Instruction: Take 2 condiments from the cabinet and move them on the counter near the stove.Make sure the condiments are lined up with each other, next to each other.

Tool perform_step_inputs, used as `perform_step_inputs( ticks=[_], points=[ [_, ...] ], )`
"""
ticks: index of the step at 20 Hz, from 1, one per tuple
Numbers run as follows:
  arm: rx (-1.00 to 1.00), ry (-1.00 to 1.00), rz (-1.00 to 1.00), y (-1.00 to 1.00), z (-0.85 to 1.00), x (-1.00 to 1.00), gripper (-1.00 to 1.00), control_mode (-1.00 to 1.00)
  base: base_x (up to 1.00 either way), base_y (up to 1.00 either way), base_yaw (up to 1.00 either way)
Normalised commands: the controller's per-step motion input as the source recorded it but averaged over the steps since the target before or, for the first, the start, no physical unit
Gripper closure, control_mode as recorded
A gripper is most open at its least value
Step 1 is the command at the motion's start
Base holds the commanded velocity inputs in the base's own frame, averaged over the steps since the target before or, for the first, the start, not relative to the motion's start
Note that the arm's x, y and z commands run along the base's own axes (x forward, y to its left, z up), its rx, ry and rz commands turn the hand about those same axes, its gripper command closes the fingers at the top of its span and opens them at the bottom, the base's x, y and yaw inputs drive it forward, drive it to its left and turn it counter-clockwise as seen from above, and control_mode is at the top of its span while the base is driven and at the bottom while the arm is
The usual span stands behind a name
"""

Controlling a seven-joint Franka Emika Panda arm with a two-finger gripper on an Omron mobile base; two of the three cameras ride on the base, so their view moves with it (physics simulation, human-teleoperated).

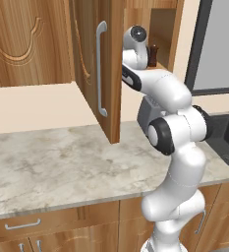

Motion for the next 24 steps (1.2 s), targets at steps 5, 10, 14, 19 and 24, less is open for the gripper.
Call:
perform_step_inputs(
  ticks=[5,10,14,19,24],
  points=[
    [0.00,0.01,0.00,0.00,-0.12,0.15,-1.00,-1.00,0.00,0.00,0.00],
    [0.00,0.00,0.00,0.00,0.00,0.04,-1.00,-1.00,0.00,0.00,0.00],
    [0.00,0.00,0.00,0.00,0.00,0.00,1.00,-1.00,0.00,0.00,0.00],
    [-0.01,0.00,0.00,0.10,-0.13,-0.09,1.00,-1.00,0.00,0.00,0.00],
    [-0.05,-0.02,0.01,0.14,-0.31,-0.71,1.00,-1.00,0.00,0.00,0.00]
  ],
)
